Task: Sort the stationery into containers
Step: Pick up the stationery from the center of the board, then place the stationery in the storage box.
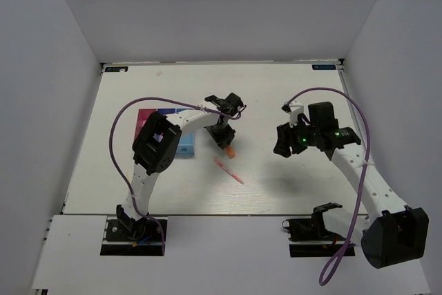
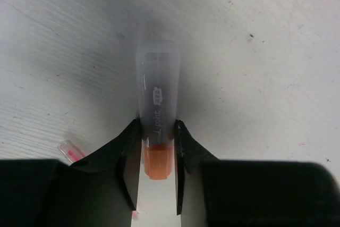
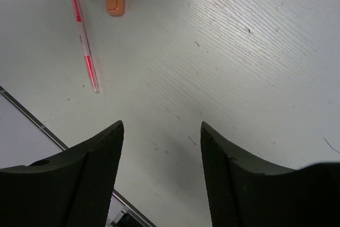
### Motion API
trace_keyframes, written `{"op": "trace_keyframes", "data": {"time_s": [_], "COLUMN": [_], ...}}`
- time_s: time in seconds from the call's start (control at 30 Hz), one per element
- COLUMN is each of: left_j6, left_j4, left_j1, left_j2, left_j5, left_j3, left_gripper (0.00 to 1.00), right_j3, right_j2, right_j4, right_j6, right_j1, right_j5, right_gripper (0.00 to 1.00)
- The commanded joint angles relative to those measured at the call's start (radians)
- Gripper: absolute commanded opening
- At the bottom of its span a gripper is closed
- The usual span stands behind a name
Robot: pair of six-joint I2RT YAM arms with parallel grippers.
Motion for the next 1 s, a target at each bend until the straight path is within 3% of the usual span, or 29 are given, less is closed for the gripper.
{"op": "trace_keyframes", "data": {"time_s": [0.0, 0.2, 0.3, 0.43, 0.53, 0.57, 0.6, 0.73, 0.77, 0.83, 0.9, 0.97], "left_j6": [0.027, 0.164, 0.267, 0.402, 0.486, 0.507, 0.552, 0.637, 0.686, 0.717, 0.786, 0.829], "left_j4": [-0.060, -0.091, -0.152, -0.158, -0.111, -0.079, -0.072, -0.092, -0.098, -0.123, -0.143, -0.157], "left_j1": [-0.014, -0.016, -0.028, -0.034, -0.016, -0.008, 0.013, 0.097, 0.129, 0.201, 0.228, 0.283], "left_j2": [0.026, 0.033, 0.012, -0.108, -0.225, -0.283, -0.340, -0.476, -0.523, -0.542, -0.553, -0.543], "left_j5": [0.002, 0.004, -0.045, -0.106, -0.109, -0.110, -0.116, -0.185, -0.198, -0.218, -0.246, -0.272], "left_j3": [0.027, 0.078, 0.190, 0.215, 0.115, 0.065, 0.020, -0.101, -0.111, -0.132, -0.129, -0.126], "left_gripper": [0.30, 0.01, 0.00, 0.00, 0.00, 0.00, 0.00, 0.00, 0.00, 0.00, 0.00, 0.03], "right_j3": [-0.004, -0.005, -0.008, -0.008, -0.011, -0.013, -0.017, -0.022, -0.022, -0.024, -0.022, -0.024], "right_j2": [-0.032, -0.039, -0.042, -0.044, -0.042, -0.042, -0.041, -0.035, -0.032, -0.021, -0.013, -0.007], "right_j4": [0.019, 0.022, 0.025, 0.023, 0.025, 0.026, 0.025, 0.030, 0.031, 0.029, 0.022, 0.013], "right_j6": [0.007, 0.007, 0.005, 0.007, 0.007, 0.002, 0.004, -0.002, -0.005, -0.018, -0.028, -0.031], "right_j1": [-0.008, -0.011, -0.018, -0.021, -0.024, -0.022, -0.024, -0.019, -0.022, -0.021, -0.021, -0.021], "right_j5": [-0.011, -0.015, -0.019, -0.024, -0.033, -0.034, -0.039, -0.047, -0.056, -0.077, -0.090, -0.102], "right_gripper": [0.63, 0.63, 0.63, 0.62, 0.38, 0.08, 0.00, 0.00, 0.20, 0.42, 0.51, 0.52]}}
